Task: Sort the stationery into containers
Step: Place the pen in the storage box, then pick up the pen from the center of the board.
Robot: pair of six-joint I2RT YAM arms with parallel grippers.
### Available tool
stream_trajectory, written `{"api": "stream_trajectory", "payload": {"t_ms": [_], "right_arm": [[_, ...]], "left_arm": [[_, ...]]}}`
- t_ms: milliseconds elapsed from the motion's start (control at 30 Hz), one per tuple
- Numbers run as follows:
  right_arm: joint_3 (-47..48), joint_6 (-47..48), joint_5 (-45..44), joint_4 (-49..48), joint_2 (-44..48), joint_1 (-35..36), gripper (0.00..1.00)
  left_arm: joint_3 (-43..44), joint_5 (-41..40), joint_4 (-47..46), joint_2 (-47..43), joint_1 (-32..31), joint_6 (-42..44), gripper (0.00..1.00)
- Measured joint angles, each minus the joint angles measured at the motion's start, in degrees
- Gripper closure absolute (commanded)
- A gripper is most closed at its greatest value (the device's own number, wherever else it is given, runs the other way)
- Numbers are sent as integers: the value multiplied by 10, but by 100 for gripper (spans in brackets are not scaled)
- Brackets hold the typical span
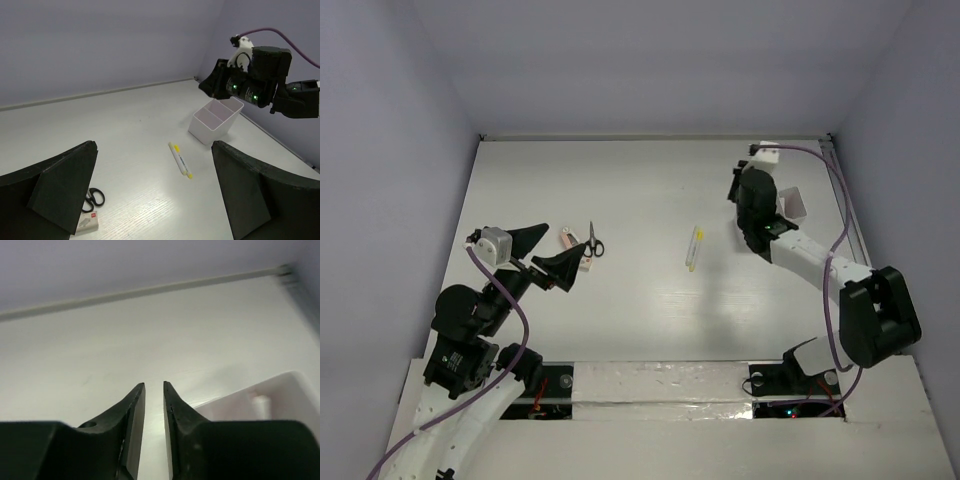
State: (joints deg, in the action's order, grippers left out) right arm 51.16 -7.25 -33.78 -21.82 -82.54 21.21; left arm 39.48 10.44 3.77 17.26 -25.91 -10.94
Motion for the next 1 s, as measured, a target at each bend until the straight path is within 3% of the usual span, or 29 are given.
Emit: {"api": "stream_trajectory", "payload": {"t_ms": [33, 167, 267, 333, 433, 667, 1000], "right_arm": [[7, -15, 12, 24, 0, 23, 90], [17, -68, 56, 115, 0, 81, 95], [17, -105, 91, 173, -5, 87, 86], [17, -127, 113, 203, -14, 87, 71], [16, -150, 138, 227, -34, 85, 67], [16, -189, 194, 241, -108, 85, 66], [16, -211, 203, 242, -156, 85, 69]], "left_arm": [[0, 0, 0, 0, 0, 0, 1], [0, 0, 0, 2, 0, 0, 1], [0, 0, 0, 4, 0, 0, 1], [0, 0, 0, 6, 0, 0, 1], [0, 0, 0, 9, 0, 0, 1], [0, 0, 0, 17, 0, 0, 1], [0, 0, 0, 18, 3, 0, 1]]}}
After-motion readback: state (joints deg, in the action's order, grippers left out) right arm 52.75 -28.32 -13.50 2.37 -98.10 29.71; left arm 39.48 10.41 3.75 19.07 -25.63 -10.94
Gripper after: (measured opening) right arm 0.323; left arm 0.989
